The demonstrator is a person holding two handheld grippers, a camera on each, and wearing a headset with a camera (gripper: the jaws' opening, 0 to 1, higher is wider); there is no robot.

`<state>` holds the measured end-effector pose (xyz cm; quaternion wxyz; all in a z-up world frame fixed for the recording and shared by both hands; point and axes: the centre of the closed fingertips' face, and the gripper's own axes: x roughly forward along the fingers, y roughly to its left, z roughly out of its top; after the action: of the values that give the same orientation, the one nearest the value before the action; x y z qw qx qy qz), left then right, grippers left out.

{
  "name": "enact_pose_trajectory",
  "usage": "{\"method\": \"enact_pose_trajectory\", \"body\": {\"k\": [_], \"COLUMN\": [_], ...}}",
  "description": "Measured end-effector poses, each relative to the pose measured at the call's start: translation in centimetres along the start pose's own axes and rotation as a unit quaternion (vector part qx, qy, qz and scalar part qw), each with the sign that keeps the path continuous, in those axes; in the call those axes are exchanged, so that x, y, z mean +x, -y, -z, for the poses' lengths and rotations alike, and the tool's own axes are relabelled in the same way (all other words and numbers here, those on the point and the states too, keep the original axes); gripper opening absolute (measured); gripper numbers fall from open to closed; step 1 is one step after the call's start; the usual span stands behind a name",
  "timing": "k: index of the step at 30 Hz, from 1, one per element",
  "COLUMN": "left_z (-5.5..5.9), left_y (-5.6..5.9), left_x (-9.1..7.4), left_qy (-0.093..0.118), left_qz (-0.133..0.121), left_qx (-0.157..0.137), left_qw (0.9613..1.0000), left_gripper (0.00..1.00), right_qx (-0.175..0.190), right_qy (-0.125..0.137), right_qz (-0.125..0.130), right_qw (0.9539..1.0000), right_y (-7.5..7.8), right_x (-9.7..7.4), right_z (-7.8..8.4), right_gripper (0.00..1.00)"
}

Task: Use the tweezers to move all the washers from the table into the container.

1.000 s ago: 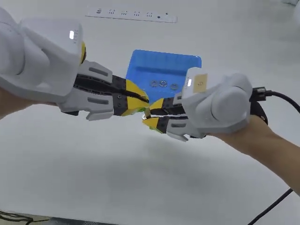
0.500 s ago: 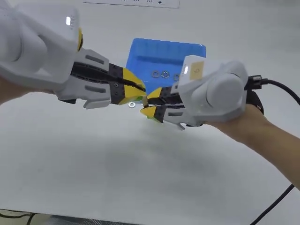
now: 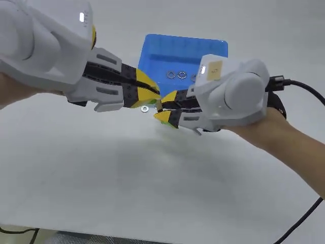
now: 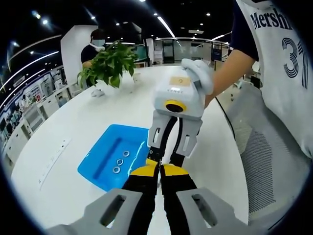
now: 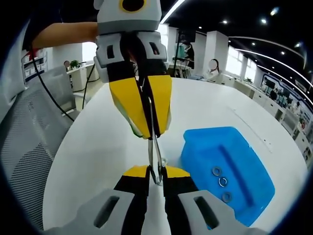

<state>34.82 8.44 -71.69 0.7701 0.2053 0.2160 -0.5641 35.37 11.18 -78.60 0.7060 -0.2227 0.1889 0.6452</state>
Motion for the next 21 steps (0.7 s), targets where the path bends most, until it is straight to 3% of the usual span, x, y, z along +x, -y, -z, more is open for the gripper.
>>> {"method": "enact_pose_trajectory", "body": {"k": [10, 21], "left_z": [0.21, 0.16], "left_y": [-0.35, -0.45], "left_x": [0.06, 0.37], "left_qy": [-0.001, -0.006], "left_qz": [0.000, 0.000], "left_qx": [-0.004, -0.007], "left_qw": [1.0000, 1.0000], "left_gripper": [0.06, 0.06], "right_qx": [0.009, -0.001], "right_qy": [0.005, -0.006], "right_qz": [-0.001, -0.006], "right_qw": [0.9999, 1.0000], "right_y": [-0.07, -0.20], "right_x": [0.13, 0.02], "right_z": [-0.07, -0.02], "right_gripper": [0.12, 0.10]}}
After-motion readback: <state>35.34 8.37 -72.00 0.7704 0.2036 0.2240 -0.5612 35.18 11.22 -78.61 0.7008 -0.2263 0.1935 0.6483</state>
